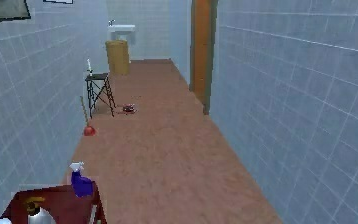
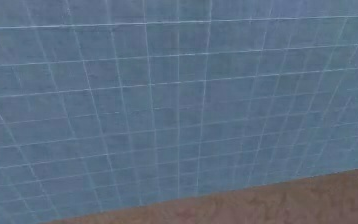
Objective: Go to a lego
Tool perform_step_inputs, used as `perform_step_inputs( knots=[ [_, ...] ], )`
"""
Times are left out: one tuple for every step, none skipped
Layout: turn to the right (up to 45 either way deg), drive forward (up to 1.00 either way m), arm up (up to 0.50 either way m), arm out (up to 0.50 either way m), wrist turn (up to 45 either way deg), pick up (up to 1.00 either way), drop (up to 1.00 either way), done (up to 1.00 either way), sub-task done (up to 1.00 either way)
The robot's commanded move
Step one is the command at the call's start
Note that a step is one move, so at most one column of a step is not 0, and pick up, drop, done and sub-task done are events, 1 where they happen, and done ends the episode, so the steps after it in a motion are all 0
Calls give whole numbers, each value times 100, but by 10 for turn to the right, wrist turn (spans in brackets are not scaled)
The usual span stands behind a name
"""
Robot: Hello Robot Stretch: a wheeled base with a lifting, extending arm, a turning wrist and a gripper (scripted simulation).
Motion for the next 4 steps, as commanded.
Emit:
perform_step_inputs(
  knots=[
    [0, 100, 0, 0, 0, 0, 0, 0, 0],
    [0, 100, 0, 0, 0, 0, 0, 0, 0],
    [0, 100, 0, 0, 0, 0, 0, 0, 0],
    [0, 10, 0, 0, 0, 0, 0, 0, 0]
  ],
)
